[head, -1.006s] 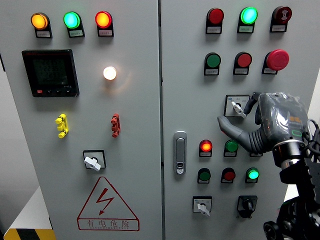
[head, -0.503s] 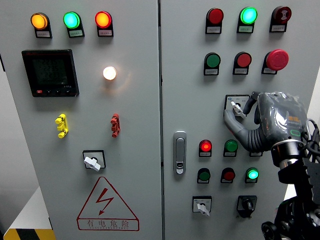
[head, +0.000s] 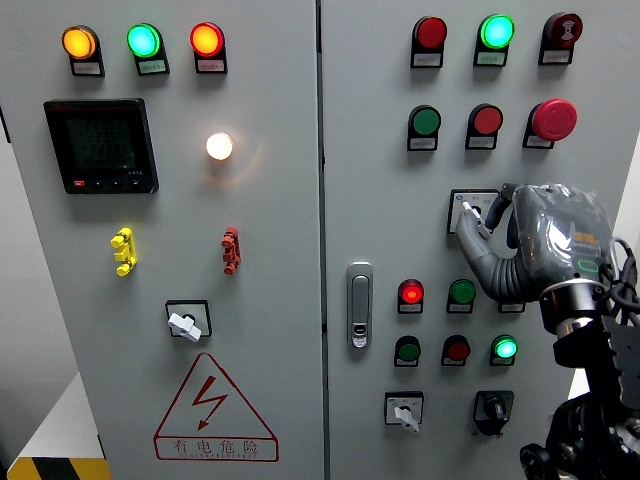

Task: Rotate and turn off gray switch
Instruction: 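Twist the right hand to rotate the switch handle upright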

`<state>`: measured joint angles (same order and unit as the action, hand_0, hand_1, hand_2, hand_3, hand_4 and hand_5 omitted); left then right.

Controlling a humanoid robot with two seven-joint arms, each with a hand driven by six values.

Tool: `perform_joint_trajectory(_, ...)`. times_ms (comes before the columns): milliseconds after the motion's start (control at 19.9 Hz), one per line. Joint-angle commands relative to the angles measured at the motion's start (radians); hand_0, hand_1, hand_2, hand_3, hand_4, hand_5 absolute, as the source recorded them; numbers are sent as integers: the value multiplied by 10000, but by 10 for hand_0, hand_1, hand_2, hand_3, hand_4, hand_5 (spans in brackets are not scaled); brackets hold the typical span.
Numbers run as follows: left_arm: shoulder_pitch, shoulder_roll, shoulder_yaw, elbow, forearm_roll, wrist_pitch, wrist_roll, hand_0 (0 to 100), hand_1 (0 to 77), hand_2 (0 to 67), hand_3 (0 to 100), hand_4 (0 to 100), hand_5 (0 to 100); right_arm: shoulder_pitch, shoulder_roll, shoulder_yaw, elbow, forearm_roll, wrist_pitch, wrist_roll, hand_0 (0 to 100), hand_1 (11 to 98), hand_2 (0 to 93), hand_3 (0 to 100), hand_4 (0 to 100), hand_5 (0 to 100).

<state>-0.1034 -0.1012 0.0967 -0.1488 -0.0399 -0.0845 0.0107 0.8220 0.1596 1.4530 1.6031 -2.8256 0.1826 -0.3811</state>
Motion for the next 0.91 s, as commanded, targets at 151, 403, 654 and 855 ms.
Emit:
perform_joint_trajectory(151, 6, 0, 0, 0, 0, 2, 0, 341, 0, 123, 222, 119, 122, 2, -1, -18, -17, -16, 15, -55, 692, 292, 671, 891, 1000, 897)
perform_joint_trajectory(403, 6, 0, 0, 0, 0, 2, 0, 340, 0, 123, 222, 119, 122, 2, -1, -18, -47, -16, 0, -132, 733, 290, 682, 890, 1000, 897)
perform_joint_trajectory(654, 6, 0, 0, 0, 0, 2, 0, 341, 0, 123, 222, 119, 122, 2, -1, -18, -63, 0, 0, -147, 752, 287, 691, 889, 1000, 898)
perform_joint_trajectory(855, 6, 0, 0, 0, 0, 2, 0, 343, 0, 123, 222, 119, 122, 2, -1, -34, -47, -16, 0, -147, 761, 284, 704, 890, 1000, 900)
